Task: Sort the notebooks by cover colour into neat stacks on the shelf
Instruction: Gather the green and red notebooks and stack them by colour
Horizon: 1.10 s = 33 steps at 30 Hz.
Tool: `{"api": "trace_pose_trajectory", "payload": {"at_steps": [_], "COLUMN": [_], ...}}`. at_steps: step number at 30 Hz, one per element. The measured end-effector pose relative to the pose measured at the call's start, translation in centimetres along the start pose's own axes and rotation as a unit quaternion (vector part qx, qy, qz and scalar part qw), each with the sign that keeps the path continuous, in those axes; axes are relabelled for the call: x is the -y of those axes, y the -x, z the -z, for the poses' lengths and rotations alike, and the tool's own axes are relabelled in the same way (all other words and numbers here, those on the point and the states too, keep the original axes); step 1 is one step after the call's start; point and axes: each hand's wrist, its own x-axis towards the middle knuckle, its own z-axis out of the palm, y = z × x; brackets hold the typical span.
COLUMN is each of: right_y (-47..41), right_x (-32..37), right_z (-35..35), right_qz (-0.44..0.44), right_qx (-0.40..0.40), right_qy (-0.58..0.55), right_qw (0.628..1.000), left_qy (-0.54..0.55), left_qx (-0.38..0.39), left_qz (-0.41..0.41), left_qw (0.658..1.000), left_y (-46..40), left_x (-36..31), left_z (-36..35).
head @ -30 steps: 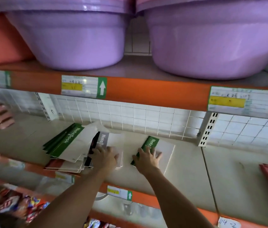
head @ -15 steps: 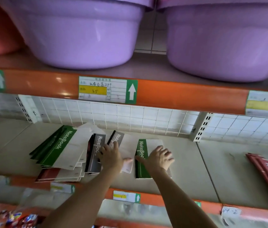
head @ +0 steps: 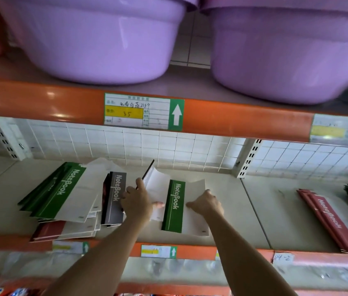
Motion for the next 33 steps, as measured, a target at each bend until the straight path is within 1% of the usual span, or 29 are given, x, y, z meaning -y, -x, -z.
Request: {"api": "trace_pose_trajectory", "payload": {"at_steps": [2,4,7,9,10,13,15,17,20,22,24,26,29,33], "right_y": [0.5,1.1,1.8,2.5,2.8,4.1,4.5,4.4,4.2,4.4,4.7,5.0,6.3,7.2], "right_x": [0.1,0.2,0.0,-0.2,-0.3,-0.9,-1.7,-2.5,-3.3,-3.7,-4.2,-4.7,-4.8,-6.2], "right_z": [0.0,-0.3,-1.7,-2.9,-3.4,-4.6,-4.9,-4.6,-3.9,-3.6,-3.5,-3.2,-2.1,0.4], "right_qz": [0.021,0.022,-0.015,-0.043,-0.044,-0.007,0.019,0.03,0.027,0.03,0.026,0.024,0.02,0.012], "right_qx": [-0.02,-0.035,-0.035,-0.065,-0.089,-0.149,-0.169,-0.169,-0.134,-0.105,-0.083,-0.073,-0.054,-0.099], "right_qy": [0.04,0.044,-0.026,-0.054,-0.052,-0.078,-0.14,-0.203,-0.278,-0.376,-0.456,-0.477,-0.49,-0.439], "right_qw": [0.999,0.998,0.999,0.996,0.994,0.986,0.975,0.964,0.951,0.92,0.886,0.875,0.87,0.893], "left_qy": [-0.009,-0.007,-0.007,0.006,0.007,0.004,0.025,0.047,0.083,0.119,0.185,0.224,0.202,0.2], "left_qx": [-0.005,-0.015,-0.042,-0.047,-0.047,-0.049,-0.037,-0.021,-0.01,-0.009,-0.01,-0.013,-0.018,-0.017], "left_qz": [-0.005,-0.011,-0.026,-0.029,-0.027,-0.018,-0.01,-0.006,-0.005,0.008,0.006,-0.004,-0.023,-0.083], "left_qw": [1.0,1.0,0.999,0.998,0.998,0.999,0.999,0.999,0.996,0.993,0.983,0.975,0.979,0.976], "left_y": [0.0,-0.1,0.1,0.4,0.3,-0.2,-0.5,-0.5,-0.1,0.7,1.5,2.3,3.6,5.1], "left_x": [-0.1,0.1,0.5,0.8,0.8,1.3,1.5,2.0,2.5,2.5,2.3,2.1,1.3,-1.4], "left_z": [-0.3,-0.6,-0.7,-0.6,-0.7,-1.4,-1.7,-1.9,-1.6,-1.6,-1.6,-1.3,0.2,1.7]}}
